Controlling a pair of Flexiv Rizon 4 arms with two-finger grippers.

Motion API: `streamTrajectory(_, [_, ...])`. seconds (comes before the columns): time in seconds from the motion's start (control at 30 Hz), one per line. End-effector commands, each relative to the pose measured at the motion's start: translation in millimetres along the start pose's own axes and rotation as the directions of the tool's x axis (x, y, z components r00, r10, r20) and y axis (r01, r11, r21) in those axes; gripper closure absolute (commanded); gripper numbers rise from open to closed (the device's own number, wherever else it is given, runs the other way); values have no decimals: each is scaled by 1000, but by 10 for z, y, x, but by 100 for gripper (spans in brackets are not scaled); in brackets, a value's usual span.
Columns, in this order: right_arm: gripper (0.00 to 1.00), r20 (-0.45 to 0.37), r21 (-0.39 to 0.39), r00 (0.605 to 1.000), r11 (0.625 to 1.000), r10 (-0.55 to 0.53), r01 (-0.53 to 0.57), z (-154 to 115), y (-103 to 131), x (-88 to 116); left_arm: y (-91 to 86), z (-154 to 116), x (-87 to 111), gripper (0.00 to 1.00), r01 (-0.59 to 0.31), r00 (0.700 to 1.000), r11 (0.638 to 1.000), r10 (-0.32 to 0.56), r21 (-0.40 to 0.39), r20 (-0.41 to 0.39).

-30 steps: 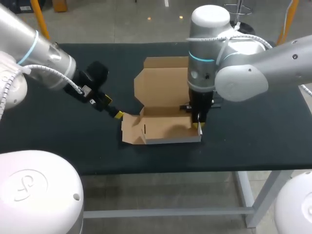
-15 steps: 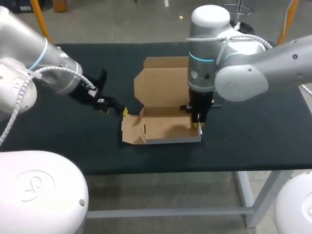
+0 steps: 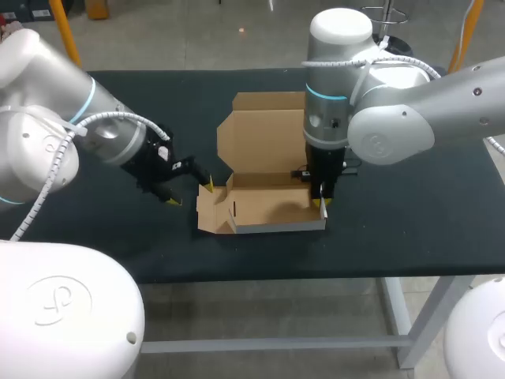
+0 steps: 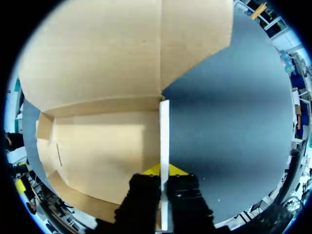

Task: Assemble the packaging by folding the flat box into shape, placing the metal phone stand inside, and closing the box properly

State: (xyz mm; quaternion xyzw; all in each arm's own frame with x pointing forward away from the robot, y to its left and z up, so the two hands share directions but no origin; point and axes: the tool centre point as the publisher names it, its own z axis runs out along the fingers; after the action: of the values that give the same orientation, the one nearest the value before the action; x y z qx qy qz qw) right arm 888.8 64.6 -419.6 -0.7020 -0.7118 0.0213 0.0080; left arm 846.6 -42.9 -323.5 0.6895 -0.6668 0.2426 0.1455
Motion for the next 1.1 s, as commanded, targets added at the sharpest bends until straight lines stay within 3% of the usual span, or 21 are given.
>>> streamTrajectory(0.03, [100, 2, 4, 1000, 1000, 0, 0, -7, 8, 0, -102, 190, -75, 7, -22, 1000, 1000, 22, -7, -19])
streamTrajectory(0.1, [100, 2, 4, 1000, 1000, 0, 0, -7, 8, 0, -124, 244, -119, 19, -42, 999, 999, 42, -3, -34])
streamTrajectory(0.23, [100, 2, 4, 1000, 1000, 0, 0, -7, 8, 0, -154, 295, -173, 16, -87, 994, 996, 88, 22, -61])
streamTrajectory(0.47, [100, 2, 4, 1000, 1000, 0, 0, -7, 8, 0, -222, 381, -239, 22, -134, 989, 990, 135, 35, -62])
streamTrajectory(0.6, [100, 2, 4, 1000, 1000, 0, 0, -7, 8, 0, -256, 436, -299, 35, -140, 987, 989, 143, 38, -78])
streamTrajectory(0.9, [100, 2, 4, 1000, 1000, 0, 0, -7, 8, 0, -325, 665, -307, 33, -133, 985, 991, 131, -14, -112])
streamTrajectory(1.1, [100, 2, 4, 1000, 1000, 0, 0, -7, 8, 0, -296, 786, -294, 52, -132, 984, 990, 126, -41, -124])
